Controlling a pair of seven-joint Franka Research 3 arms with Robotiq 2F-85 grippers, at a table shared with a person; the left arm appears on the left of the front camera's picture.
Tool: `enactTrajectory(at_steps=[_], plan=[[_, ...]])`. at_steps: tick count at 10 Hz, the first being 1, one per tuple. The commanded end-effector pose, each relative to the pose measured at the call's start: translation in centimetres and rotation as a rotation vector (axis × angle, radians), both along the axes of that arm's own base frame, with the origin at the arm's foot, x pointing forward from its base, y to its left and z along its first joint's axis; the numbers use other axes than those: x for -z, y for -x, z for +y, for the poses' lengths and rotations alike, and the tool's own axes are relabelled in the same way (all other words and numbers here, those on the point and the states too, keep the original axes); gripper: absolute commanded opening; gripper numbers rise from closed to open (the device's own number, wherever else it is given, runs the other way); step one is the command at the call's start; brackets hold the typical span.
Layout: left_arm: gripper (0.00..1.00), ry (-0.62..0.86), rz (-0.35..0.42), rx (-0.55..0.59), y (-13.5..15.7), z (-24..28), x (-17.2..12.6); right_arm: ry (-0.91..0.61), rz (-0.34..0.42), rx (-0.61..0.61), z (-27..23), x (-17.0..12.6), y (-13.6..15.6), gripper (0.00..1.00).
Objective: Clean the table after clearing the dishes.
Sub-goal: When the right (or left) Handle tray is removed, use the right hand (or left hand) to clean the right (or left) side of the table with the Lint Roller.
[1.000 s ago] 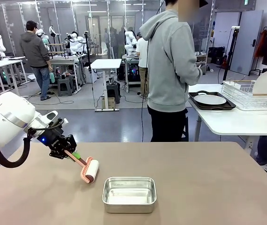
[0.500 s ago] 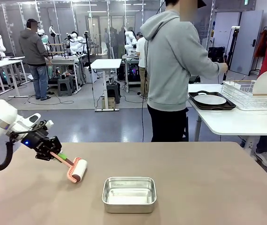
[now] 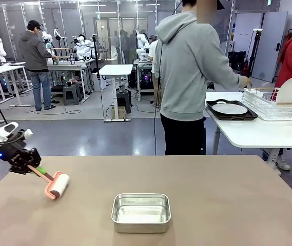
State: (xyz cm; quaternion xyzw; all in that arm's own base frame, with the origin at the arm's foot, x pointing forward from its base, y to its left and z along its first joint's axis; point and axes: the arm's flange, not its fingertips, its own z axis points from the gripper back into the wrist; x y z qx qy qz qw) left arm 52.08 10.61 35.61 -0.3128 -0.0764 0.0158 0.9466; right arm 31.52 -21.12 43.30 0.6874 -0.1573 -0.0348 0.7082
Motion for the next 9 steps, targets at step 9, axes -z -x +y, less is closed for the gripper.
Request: enactTrajectory(at_steps=[9], plan=[[0.20,-0.555,-0.005,-0.135,3.1,4.1,-3.3,-0.001,0.004,-0.001,0.0,-0.4,0.2,1.00]])
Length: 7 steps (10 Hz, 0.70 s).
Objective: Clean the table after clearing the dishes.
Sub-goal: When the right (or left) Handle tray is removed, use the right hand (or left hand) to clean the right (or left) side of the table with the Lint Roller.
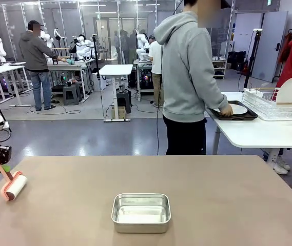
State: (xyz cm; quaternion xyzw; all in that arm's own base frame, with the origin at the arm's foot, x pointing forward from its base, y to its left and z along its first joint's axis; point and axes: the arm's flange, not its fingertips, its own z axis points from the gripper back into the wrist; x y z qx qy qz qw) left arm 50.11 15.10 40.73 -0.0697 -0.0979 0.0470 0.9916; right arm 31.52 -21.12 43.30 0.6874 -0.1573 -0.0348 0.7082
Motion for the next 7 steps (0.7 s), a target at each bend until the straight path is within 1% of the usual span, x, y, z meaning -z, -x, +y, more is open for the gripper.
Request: enactTrajectory(at_steps=[1,2,5,6,7], plan=[[0.20,-0.046,-0.042,0.004,1.8,-1.7,-0.8,-0.001,0.004,-0.001,0.0,-0.4,0.2,1.00],[0.20,-0.038,-0.078,0.028,2.7,-2.8,-3.4,-0.001,0.004,-0.001,0.0,-0.4,0.2,1.00],[0.20,-0.144,-0.131,0.039,5.4,-4.5,-9.5,-0.001,0.004,-0.001,0.0,-0.4,0.2,1.00],[0.20,-0.173,-0.133,0.034,5.8,-4.9,-10.6,-0.001,0.004,-0.001,0.0,-0.4,0.2,1.00],[0.20,-0.182,-0.140,0.037,5.9,-5.2,-11.0,-0.001,0.004,-0.001,0.0,-0.4,0.2,1.00]])
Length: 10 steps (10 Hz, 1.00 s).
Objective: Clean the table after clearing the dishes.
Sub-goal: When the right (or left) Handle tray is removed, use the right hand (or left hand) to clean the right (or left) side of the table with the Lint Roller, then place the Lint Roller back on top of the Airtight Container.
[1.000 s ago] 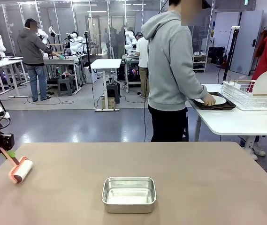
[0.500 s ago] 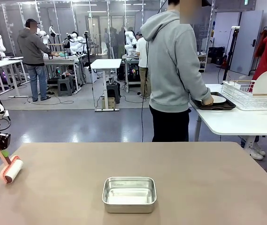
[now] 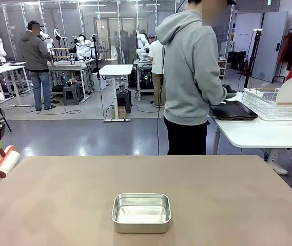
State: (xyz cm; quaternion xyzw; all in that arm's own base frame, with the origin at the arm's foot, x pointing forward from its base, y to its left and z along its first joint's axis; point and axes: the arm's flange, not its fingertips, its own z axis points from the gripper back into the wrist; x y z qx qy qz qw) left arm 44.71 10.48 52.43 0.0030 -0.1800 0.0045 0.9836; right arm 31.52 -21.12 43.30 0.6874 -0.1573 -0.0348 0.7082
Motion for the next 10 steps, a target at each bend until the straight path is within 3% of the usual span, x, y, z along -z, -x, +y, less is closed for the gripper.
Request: enactTrajectory(at_steps=[1,10], plan=[[0.20,-0.016,0.012,-0.014,0.3,-1.0,0.5,-0.001,0.004,-0.001,0.0,-0.4,0.2,1.00],[0.20,0.000,0.000,0.000,0.0,0.0,0.0,-0.001,0.004,-0.001,0.0,-0.4,0.2,1.00]])
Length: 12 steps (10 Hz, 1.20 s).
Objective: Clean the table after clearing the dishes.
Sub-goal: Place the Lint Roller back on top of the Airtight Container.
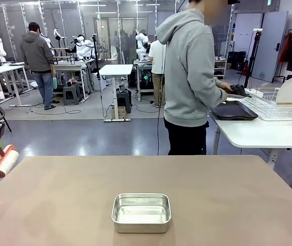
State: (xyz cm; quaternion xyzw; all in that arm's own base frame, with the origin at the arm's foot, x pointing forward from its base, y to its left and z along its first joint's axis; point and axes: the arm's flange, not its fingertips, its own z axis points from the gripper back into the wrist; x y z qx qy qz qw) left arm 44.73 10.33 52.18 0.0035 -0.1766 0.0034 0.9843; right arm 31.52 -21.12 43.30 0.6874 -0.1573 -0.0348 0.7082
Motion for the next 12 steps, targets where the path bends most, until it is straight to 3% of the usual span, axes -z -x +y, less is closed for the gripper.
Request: enactTrajectory(at_steps=[1,5,9,12], plan=[[0.20,0.001,-0.007,-0.002,0.0,0.2,-0.3,-0.001,0.004,-0.001,0.0,-0.4,0.2,1.00],[0.20,0.000,0.000,0.000,0.0,0.0,0.0,-0.001,0.004,-0.001,0.0,-0.4,0.2,1.00],[0.20,-0.146,-0.077,0.400,-1.6,-9.8,-5.9,-0.001,0.004,-0.001,0.0,-0.4,0.2,1.00],[0.20,-0.273,-0.021,0.738,-1.1,-18.6,-9.3,-0.001,0.004,-0.001,0.0,-0.4,0.2,1.00]])
